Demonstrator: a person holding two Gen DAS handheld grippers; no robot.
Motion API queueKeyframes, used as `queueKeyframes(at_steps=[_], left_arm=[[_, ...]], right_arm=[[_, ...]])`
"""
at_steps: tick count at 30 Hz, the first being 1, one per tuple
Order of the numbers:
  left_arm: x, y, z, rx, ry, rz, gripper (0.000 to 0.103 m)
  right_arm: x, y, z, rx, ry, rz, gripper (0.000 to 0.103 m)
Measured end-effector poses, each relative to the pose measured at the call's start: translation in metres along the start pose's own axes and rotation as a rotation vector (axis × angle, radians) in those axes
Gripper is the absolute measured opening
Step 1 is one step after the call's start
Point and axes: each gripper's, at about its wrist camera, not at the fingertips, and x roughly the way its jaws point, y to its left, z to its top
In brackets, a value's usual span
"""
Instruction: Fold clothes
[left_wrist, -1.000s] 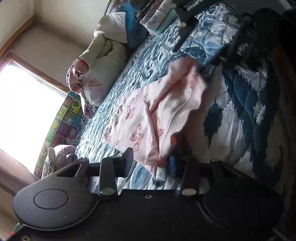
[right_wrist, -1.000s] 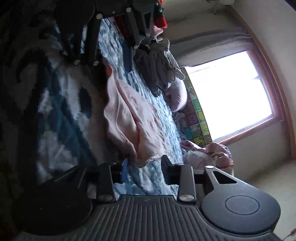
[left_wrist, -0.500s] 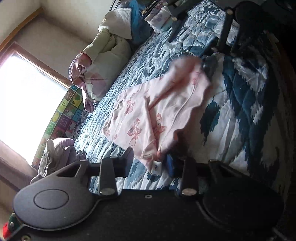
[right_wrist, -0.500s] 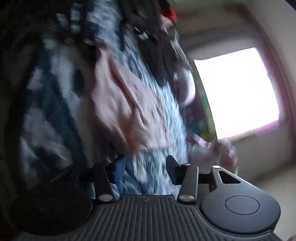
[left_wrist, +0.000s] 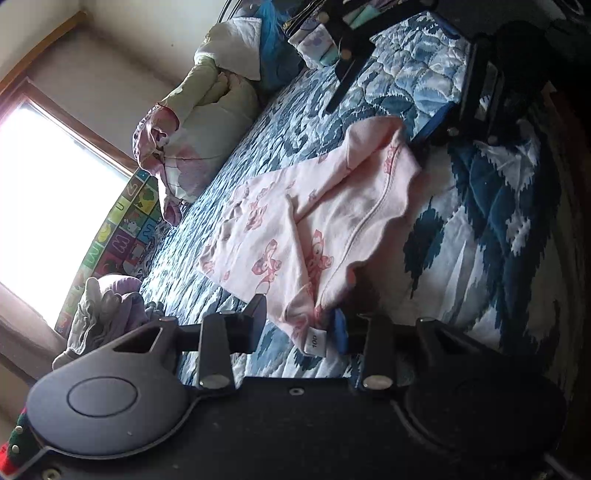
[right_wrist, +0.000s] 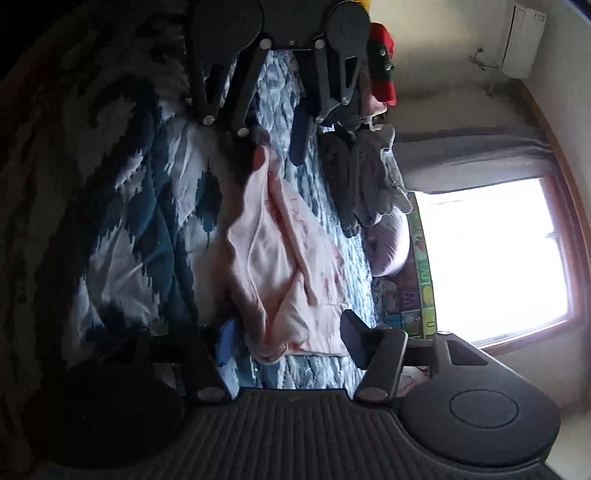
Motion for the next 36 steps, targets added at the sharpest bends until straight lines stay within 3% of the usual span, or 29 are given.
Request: queueKeyframes(at_steps=[2,3,7,12,14,20,24,29,36], left_arm=[[-0.002,0.002,0.001,-0.006,0.000,-0.010,0.015],[-0.002,0.003,0.002,-0.009,0.001,-0.013,0.014],[-0.012,0.007,0.007,-0.016,0.025,-0.042,0.009],[-0.047,0.010,0.021,-0.009,0.024,-0.099,0.009],[-0.062,0.016,0.026,-0.043,0.007,-0.132,0.009],[-0.072,0.058,0.043,-0.194,-0.087,-0.105,0.009],[-0.049,0.090,0.048,-0.312,-0.113,-0.115,0.009],[-0.005,0.127,0.048,-0.402,-0.096,-0.156,0.009],[0.063,0.182,0.041,-0.564,-0.060,-0.211,0.008]], right_arm=[[0.005,-0.008,0.002,0.051,0.030,0.038,0.037],[0.009,-0.010,0.002,0.061,0.046,0.062,0.022],[0.014,-0.017,0.000,0.139,0.061,0.142,0.021],[-0.027,-0.057,-0.004,0.348,0.042,0.262,0.020],[-0.043,-0.071,-0.006,0.375,0.027,0.294,0.020],[-0.066,-0.116,-0.021,0.495,0.015,0.266,0.021],[-0.047,-0.151,-0.038,0.650,0.013,0.293,0.020],[0.003,-0.187,-0.067,0.850,0.027,0.392,0.020],[0.090,-0.226,-0.099,1.006,0.061,0.425,0.020]])
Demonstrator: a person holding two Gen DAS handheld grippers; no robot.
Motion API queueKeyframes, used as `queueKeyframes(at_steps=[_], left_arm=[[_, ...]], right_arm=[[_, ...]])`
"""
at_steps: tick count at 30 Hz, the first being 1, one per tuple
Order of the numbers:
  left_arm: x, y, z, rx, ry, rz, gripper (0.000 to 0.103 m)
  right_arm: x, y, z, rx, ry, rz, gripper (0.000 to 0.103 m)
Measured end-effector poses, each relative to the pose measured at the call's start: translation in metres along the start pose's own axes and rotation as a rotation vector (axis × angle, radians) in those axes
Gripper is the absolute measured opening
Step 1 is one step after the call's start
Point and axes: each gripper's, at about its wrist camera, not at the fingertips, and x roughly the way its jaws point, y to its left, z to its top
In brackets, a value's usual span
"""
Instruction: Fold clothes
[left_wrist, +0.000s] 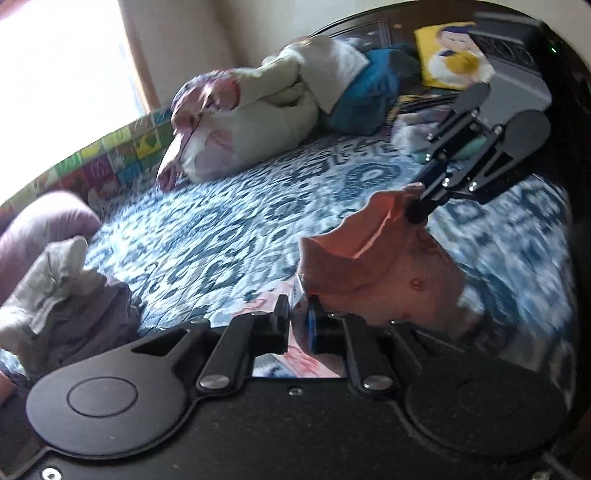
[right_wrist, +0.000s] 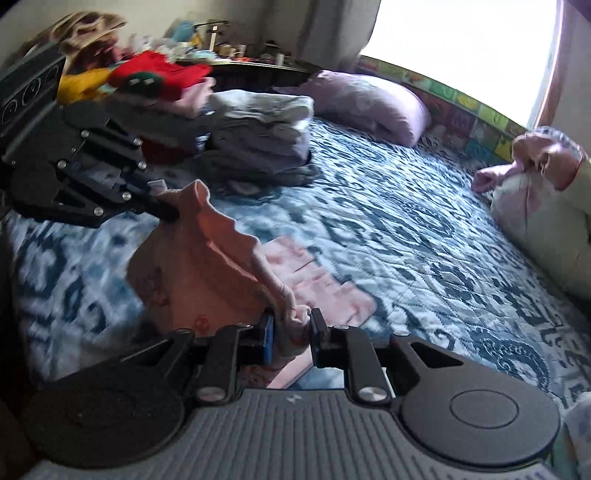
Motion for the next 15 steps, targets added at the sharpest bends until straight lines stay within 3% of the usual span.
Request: queueKeyframes(at_steps=[5,15], left_arm=[[0.045,0.036,0.005,-0.100,0.028,-0.026,0.008],[0.114,0.073,-0.003,-0.209,0.119,-0.089,0.008]], right_arm=[[0.045,-0.040,0.009,0.094,0.019,0.014,0.020],[0.124,-0.098,0.003,0.278,0.117,0.081,0.020]])
